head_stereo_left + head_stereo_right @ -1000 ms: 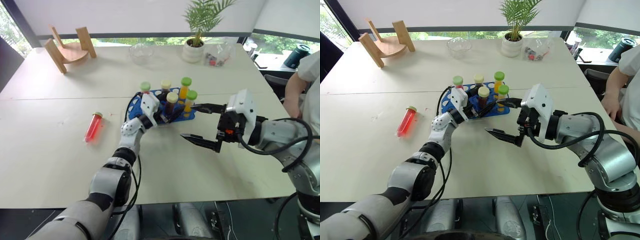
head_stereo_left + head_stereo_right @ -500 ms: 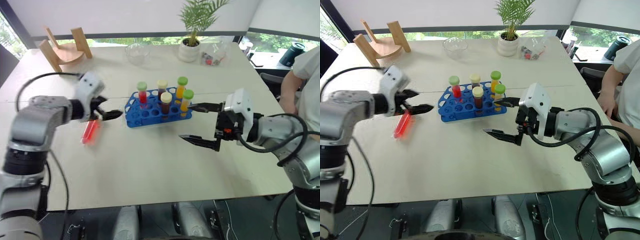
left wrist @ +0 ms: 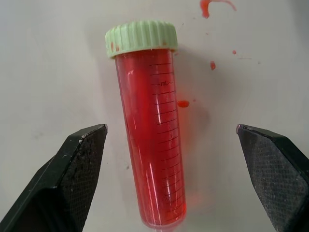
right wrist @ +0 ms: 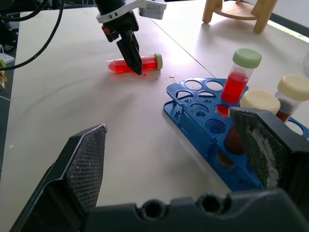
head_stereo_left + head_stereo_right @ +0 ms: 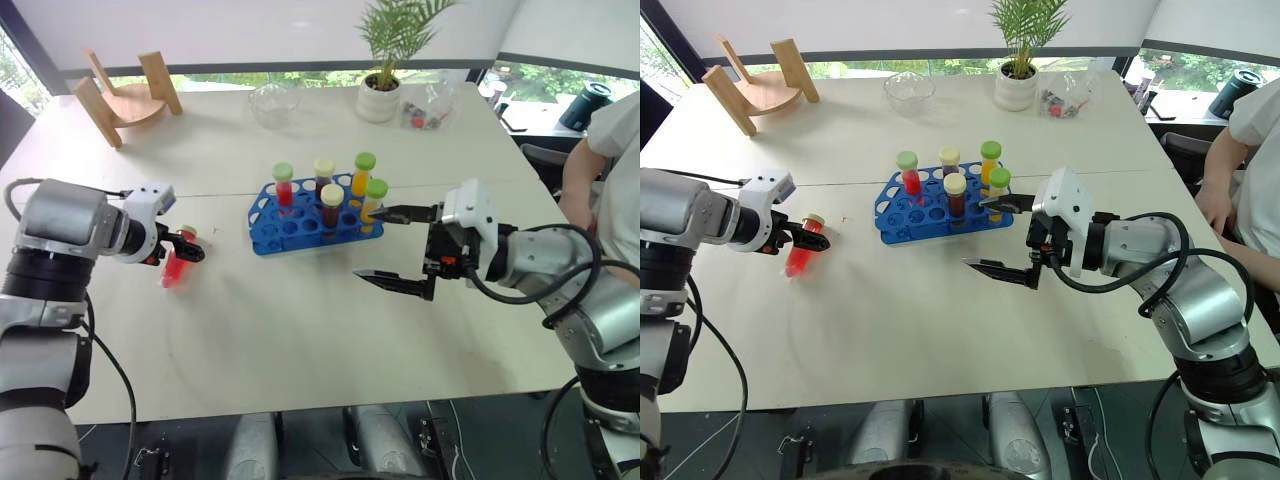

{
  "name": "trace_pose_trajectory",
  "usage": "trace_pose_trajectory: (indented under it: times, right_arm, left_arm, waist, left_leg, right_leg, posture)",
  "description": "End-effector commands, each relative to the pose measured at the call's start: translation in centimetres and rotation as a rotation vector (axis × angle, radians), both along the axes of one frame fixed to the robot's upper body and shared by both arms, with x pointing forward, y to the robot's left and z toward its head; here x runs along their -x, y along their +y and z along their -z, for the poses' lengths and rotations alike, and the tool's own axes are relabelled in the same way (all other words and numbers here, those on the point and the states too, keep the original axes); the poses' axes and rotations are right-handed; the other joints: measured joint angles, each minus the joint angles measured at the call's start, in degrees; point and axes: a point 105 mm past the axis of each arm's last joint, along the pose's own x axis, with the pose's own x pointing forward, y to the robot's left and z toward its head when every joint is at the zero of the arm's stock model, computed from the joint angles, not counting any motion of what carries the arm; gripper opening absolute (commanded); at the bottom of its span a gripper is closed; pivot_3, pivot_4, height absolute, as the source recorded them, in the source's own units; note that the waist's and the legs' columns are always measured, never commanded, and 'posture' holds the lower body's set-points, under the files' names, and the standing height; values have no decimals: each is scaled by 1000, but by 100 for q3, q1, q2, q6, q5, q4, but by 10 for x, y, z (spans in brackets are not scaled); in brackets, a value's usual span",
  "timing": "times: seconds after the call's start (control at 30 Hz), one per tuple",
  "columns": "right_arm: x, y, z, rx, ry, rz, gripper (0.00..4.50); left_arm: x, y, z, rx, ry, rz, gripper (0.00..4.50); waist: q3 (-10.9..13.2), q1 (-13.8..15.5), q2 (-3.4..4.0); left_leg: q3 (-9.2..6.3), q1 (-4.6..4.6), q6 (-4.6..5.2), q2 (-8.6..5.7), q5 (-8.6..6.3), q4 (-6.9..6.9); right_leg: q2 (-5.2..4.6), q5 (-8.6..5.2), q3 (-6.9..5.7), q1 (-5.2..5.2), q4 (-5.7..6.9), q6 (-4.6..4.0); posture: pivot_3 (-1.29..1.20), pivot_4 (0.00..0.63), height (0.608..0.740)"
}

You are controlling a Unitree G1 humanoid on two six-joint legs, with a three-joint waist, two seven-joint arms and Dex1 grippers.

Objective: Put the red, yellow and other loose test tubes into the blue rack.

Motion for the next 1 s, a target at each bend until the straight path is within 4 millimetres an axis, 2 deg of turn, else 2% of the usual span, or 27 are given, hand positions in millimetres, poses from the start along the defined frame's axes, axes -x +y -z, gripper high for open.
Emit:
trace_pose_trajectory:
  times: [0.03, 0.1, 0.27, 0.3, 0.37, 0.47, 0.57, 0.67, 0.77, 0.87, 1.0]
  right_arm:
    - [5, -2, -16, 3, -68, 3, 4500]
    - [6, -3, -16, 6, -67, 11, 4500]
    - [6, -6, -18, 11, -68, 29, 4500]
    - [6, -7, -18, 10, -68, 31, 4500]
    - [5, -10, -18, 17, -66, 39, 4500]
    - [4, -12, -17, 23, -65, 48, 4500]
    - [3, -13, -18, 18, -68, 51, 4500]
    - [1, -13, -19, 19, -76, 52, 4500]
    - [-1, -12, -21, 10, -77, 53, 4500]
    - [-1, -11, -20, 6, -80, 55, 4500]
    - [-1, -10, -20, 1, -82, 58, 4500]
  left_arm:
    - [-4, 6, 4, -27, -20, -14, 4183]
    - [-6, 8, 8, -30, -18, -22, 3552]
    - [-11, 10, 16, -30, -26, -35, 1001]
    - [-11, 10, 16, -30, -28, -36, 816]
    - [-19, 3, 2, 2, -106, -1, 815]
    - [-35, -34, -52, 231, -358, 124, 815]
    - [-25, -79, -99, 454, -625, 368, 815]
    - [-12, -106, -118, 590, -827, 485, 815]
    - [-9, -126, -113, 636, -970, 527, 815]
    - [-9, -145, -96, 632, -1122, 575, 815]
    - [-17, -163, -66, 607, -1199, 571, 815]
  waist:
    - [0, 1, 0]
    - [0, 4, 0]
    - [-5, 29, 7]
    - [-5, 40, 8]
    - [-5, 46, 8]
    - [-2, 117, 1]
    - [1, 166, -5]
    - [-3, 167, 2]
    - [-7, 141, 9]
    - [-6, 138, 8]
    - [-6, 169, 7]
  left_leg:
    - [1, 0, 0, 0, 0, 1]
    - [1, 0, 0, 0, 0, 2]
    - [1, 3, 0, -2, 0, 3]
    - [1, 5, 0, -3, 0, 4]
    - [1, 12, 0, -4, 0, 4]
    - [-1, 9, -1, -4, 1, 10]
    - [-1, -2, -3, -2, 1, 20]
    - [5, -2, -4, -3, 1, 18]
    - [11, 10, -4, -3, 1, 7]
    - [11, 16, -5, 0, 3, 7]
    - [11, 12, -7, -2, 4, 20]
  right_leg:
    - [0, 0, 0, 0, 0, 0]
    - [0, 0, 1, 0, 2, 0]
    - [-1, 0, 1, 3, 4, 0]
    - [-2, 0, 1, 6, 4, 0]
    - [-3, 0, 1, 14, 4, 0]
    - [-3, 1, -1, 16, 3, 1]
    - [-5, 1, -2, 13, 1, 2]
    - [-13, 2, 0, 13, -2, 2]
    - [-12, 1, 6, 15, -1, 2]
    - [-3, 3, 10, 15, 3, 0]
    - [-4, 3, 10, 23, -2, 1]
  posture:
    - [0, 150, 740]
    - [0, 150, 740]
    - [0, 150, 740]
    - [0, 150, 740]
    - [0, 150, 740]
    - [0, 150, 740]
    - [0, 150, 740]
    - [0, 150, 740]
    - [0, 150, 740]
    - [0, 150, 740]
    - [0, 150, 740]
